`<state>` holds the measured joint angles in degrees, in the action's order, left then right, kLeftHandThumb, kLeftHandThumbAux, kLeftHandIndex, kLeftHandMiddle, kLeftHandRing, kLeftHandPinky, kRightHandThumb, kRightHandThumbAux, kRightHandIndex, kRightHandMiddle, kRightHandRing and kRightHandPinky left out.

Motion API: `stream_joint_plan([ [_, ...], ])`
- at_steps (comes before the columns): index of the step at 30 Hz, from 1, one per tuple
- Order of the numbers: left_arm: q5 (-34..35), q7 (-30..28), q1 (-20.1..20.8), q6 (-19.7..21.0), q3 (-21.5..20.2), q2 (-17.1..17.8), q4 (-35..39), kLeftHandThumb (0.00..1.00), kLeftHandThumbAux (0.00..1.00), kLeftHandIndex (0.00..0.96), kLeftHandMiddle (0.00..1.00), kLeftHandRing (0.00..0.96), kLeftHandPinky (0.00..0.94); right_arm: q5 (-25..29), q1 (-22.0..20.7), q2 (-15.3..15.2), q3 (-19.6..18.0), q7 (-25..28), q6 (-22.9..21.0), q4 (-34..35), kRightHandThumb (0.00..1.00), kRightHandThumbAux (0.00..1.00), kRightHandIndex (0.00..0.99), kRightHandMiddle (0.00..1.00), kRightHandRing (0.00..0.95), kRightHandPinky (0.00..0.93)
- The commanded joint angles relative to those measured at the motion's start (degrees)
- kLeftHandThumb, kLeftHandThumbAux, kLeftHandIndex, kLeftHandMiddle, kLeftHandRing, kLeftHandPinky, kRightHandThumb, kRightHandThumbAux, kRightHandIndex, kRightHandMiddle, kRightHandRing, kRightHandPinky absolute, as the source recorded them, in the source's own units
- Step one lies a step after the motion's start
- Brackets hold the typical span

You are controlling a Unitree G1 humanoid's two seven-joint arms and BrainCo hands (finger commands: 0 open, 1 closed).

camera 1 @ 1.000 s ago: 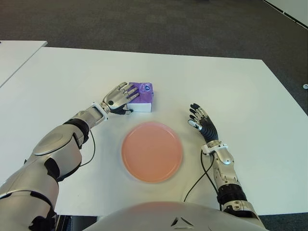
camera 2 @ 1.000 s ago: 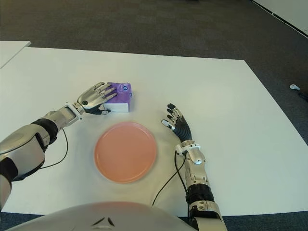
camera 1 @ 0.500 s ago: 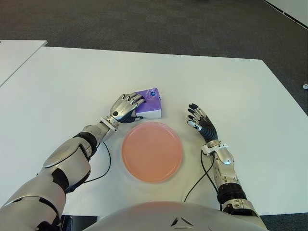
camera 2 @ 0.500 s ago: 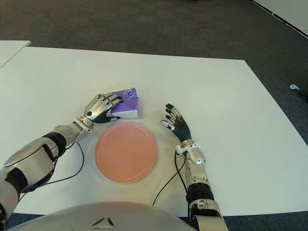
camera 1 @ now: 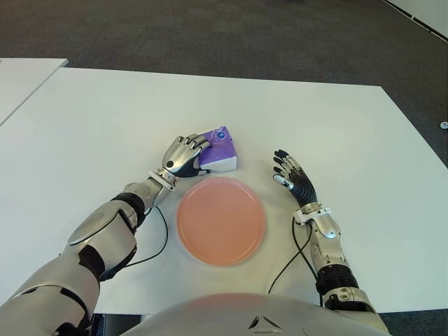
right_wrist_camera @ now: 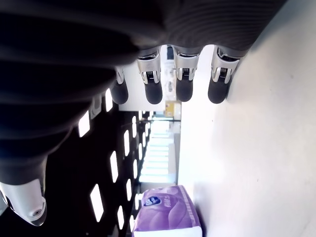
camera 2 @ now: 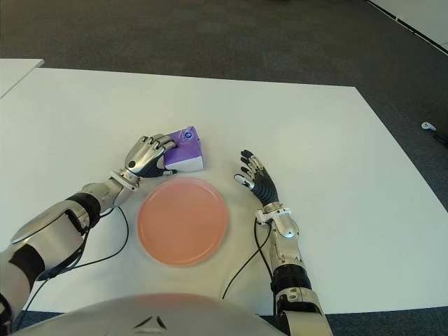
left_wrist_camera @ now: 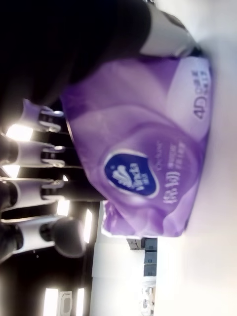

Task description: Put the tissue paper into the plate.

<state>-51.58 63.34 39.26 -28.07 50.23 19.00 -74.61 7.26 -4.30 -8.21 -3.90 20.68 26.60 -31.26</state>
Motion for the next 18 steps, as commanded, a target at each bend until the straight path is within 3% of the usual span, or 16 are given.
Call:
stream_joint_plan([
  [1,-1.5,-5.8,-4.3,-0.7,0.9,-1.2,-2.3,0.715,0.705,0.442,0.879,0.844,0.835,-0.3,5.1,0.9,0.1,-0.2,-3.5,-7.3,0.000,0.591,0.000,0.000,0.000,0.000],
  [18,0.1,-6.6,-3.5,-1.0,-1.9,-0.7,-2.2,0.712,0.705,0.442,0.876,0.840,0.833,-0.3,3.7,0.8,-0.1,0.3,-1.3,-10.3,0.000,0.617,0.000,0.000,0.000,0.000],
])
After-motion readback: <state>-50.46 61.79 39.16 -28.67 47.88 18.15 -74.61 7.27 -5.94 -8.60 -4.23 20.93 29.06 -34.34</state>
